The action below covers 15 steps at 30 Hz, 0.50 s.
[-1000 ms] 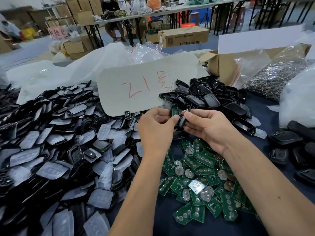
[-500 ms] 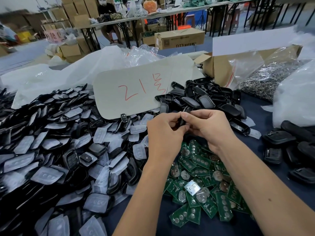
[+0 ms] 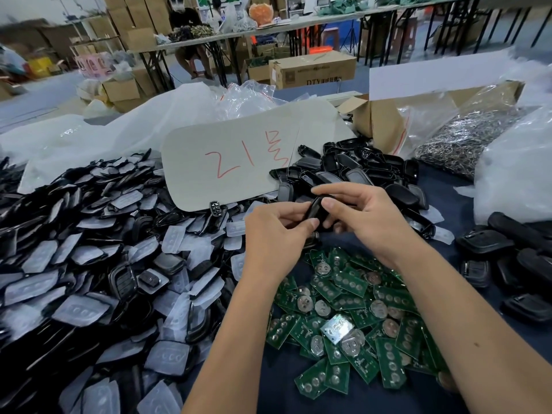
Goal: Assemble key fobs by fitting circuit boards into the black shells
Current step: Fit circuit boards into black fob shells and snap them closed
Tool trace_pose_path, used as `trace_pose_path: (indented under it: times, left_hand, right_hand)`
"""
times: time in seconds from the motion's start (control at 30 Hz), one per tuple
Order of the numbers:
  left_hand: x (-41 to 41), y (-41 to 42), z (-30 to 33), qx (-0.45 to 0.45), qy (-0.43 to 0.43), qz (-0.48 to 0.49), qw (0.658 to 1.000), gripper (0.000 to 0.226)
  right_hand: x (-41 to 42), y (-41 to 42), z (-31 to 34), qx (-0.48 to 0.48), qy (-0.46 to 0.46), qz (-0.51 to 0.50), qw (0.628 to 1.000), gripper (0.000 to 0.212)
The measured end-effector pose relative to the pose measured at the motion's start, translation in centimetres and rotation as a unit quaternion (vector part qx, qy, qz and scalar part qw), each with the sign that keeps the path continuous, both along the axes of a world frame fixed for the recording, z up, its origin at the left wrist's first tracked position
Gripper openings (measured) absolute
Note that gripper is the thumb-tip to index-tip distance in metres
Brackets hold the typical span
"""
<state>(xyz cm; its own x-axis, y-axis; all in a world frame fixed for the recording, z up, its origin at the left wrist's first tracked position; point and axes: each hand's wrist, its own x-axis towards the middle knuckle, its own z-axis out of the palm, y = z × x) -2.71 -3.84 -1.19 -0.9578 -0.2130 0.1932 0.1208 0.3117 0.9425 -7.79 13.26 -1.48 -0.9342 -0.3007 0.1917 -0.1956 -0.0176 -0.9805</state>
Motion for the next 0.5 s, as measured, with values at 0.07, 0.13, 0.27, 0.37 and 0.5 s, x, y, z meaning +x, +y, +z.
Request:
trace_pose_path:
  times: [0.07, 0.13, 0.27, 0.37, 0.5]
  left_hand:
    - [0.05, -0.17, -0.01, -0.005, -0.006, -0.027, 1.000, 0.025]
    - [0.08, -0.33, -0.05, -0.001, -0.009, -0.045, 0.999, 0.025]
    - [0.03, -0.51, -0.12, 0.020, -0.011, -0.036, 0.999, 0.023]
    - [-0.01, -0.63, -0.24, 0.048, -0.008, -0.005, 0.999, 0.018]
    - [0.02, -0.99, -0.05, 0.082, 0.003, -0.010, 0.997, 0.021]
  right_hand:
    - [0.01, -0.06, -0.20, 0.007, 0.008, -0.004, 1.000, 0.018]
    - [0.03, -0.01, -0.26, 0.000, 0.007, -0.006, 1.000, 0.015]
    - [0.11, 0.01, -0.22, -0.035, 0.002, -0.001, 0.999, 0.014]
    - [0.18, -0.08, -0.12, -0.082, -0.025, 0.007, 0.996, 0.015]
    - [0.28, -0.20, 0.13, -0.148, -0.074, 0.040, 0.985, 0.018]
